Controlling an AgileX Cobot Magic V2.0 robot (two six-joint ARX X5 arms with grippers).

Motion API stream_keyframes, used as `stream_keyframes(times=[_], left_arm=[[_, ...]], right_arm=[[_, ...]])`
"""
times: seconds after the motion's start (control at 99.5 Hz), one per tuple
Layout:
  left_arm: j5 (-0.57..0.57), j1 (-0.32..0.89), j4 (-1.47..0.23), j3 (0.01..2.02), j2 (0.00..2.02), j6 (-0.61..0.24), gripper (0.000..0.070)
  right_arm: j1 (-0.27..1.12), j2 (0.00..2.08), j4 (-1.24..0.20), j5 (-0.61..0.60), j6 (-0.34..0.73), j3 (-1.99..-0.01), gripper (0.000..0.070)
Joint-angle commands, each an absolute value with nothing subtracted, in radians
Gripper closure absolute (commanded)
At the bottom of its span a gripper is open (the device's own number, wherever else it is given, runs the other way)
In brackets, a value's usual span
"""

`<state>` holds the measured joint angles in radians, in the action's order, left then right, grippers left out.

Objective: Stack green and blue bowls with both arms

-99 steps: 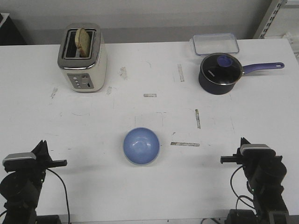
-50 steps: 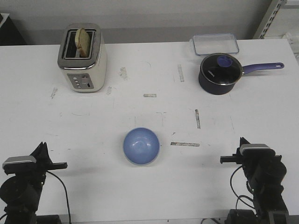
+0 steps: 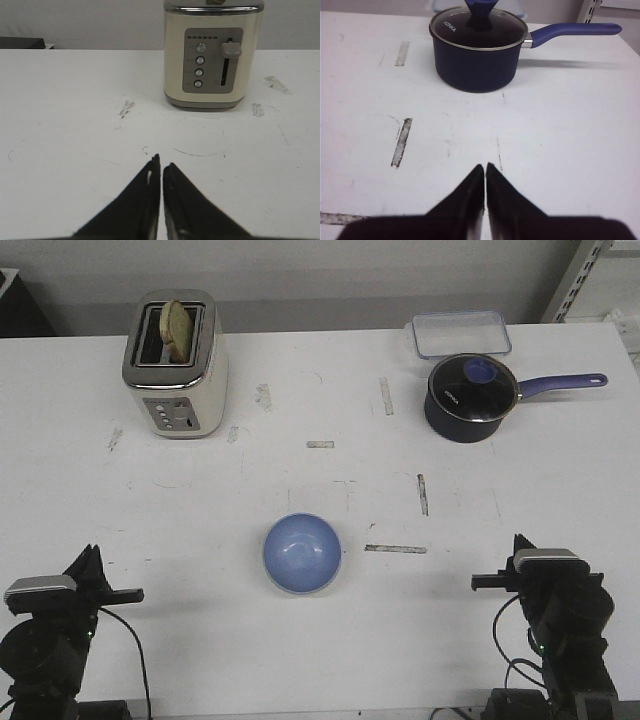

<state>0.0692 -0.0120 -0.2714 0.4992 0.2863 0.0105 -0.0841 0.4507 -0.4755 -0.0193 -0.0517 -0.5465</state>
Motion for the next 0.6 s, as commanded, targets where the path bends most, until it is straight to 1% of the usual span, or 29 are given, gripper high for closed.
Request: stream_keyframes(times=[0.0, 0.151, 0.302, 0.432, 0.533, 0.593], left_arm=[[0.069, 0.004, -0.260, 0.485, 0.260, 0.012, 0.0698], [0.070, 0.051, -0.176, 0.340, 0.133, 0.012, 0.0698], [0.068, 0.051, -0.117, 0.180, -0.001, 0.012, 0.0698], [0.067, 0.043, -0.022, 0.090, 0.003, 0.010, 0.0698], [0.069, 0.033, 0.111, 0.009, 0.003, 0.011, 0.0698], [0.064, 0.028, 0.095, 0.012, 0.003, 0.010, 0.0698]], right_arm=[[-0.083, 0.452, -0.463, -0.019, -0.042, -0.547, 0.0700], [-0.083, 0.452, -0.464, -0.019, -0.042, -0.547, 0.0700], [-0.083, 0.452, -0.463, -0.019, -0.042, -0.547, 0.0700], [-0.083, 0.452, -0.464, -0.019, -0.042, -0.547, 0.0700], [-0.083, 0.452, -0.453, -0.019, -0.042, -0.548, 0.0700], [-0.083, 0.452, -0.453, -0.019, -0.042, -0.548, 0.0700]])
